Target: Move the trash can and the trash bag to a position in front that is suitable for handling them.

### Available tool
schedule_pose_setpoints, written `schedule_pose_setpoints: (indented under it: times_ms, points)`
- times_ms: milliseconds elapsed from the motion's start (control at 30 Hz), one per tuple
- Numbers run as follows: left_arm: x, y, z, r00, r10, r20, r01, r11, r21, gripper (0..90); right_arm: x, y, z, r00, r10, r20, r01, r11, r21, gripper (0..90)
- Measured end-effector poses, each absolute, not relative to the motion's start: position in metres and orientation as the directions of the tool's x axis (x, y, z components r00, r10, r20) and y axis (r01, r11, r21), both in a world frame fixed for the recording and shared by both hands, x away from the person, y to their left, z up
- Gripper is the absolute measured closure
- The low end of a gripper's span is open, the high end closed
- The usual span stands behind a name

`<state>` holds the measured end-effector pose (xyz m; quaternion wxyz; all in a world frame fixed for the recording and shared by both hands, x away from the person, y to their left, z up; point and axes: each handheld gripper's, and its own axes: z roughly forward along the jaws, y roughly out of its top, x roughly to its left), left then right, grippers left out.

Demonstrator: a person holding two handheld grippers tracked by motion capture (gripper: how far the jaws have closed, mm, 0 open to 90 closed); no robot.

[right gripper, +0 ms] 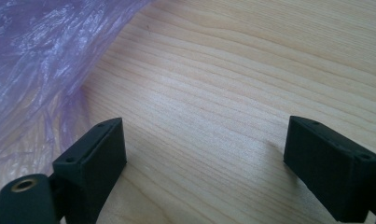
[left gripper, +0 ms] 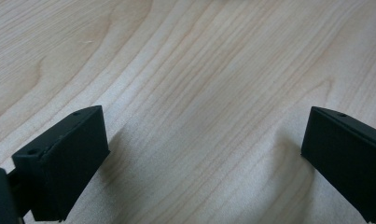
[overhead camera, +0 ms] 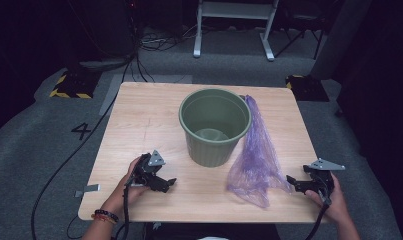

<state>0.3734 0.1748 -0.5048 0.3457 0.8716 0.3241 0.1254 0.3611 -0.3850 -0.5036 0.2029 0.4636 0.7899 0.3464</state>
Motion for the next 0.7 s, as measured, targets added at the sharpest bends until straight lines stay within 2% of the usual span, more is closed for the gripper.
schedule_pose_setpoints:
  times_ms: [133,200,300,367,433,633,667,700]
  points:
    - [0.370,0.177,-0.505,0.773,0.634,-0.008,0.467,-0.560,0.684,0.2,0.361,-0.388,-0.503,-0.501,0.866,0.000,0.584,0.338,0.738,15.5]
    - [0.368,0.177,-0.505,0.775,0.632,-0.006,0.464,-0.563,0.684,0.2,0.360,-0.389,-0.503,-0.517,0.856,0.001,0.569,0.343,0.747,22.8]
    - [0.364,0.179,-0.505,0.785,0.619,-0.009,0.456,-0.568,0.685,0.1,0.358,-0.390,-0.502,-0.522,0.853,0.014,0.556,0.328,0.763,23.6]
    - [0.363,0.179,-0.505,0.789,0.614,-0.008,0.452,-0.572,0.685,0.1,0.358,-0.394,-0.497,-0.518,0.853,0.068,0.538,0.263,0.801,25.6]
    - [0.363,0.179,-0.505,0.791,0.612,-0.008,0.450,-0.573,0.685,0.0,0.357,-0.393,-0.494,-0.524,0.848,0.079,0.530,0.252,0.810,27.0]
    - [0.364,0.180,-0.505,0.796,0.606,-0.008,0.446,-0.577,0.684,0.0,0.349,-0.367,-0.466,-0.607,0.793,0.041,0.448,0.299,0.842,37.0]
    - [0.364,0.180,-0.505,0.796,0.605,-0.008,0.445,-0.578,0.684,0.1,0.347,-0.350,-0.457,-0.648,0.762,0.002,0.410,0.346,0.844,42.0]
    - [0.364,0.180,-0.505,0.796,0.605,-0.007,0.445,-0.578,0.684,0.1,0.347,-0.350,-0.457,-0.648,0.762,0.002,0.410,0.346,0.844,42.0]
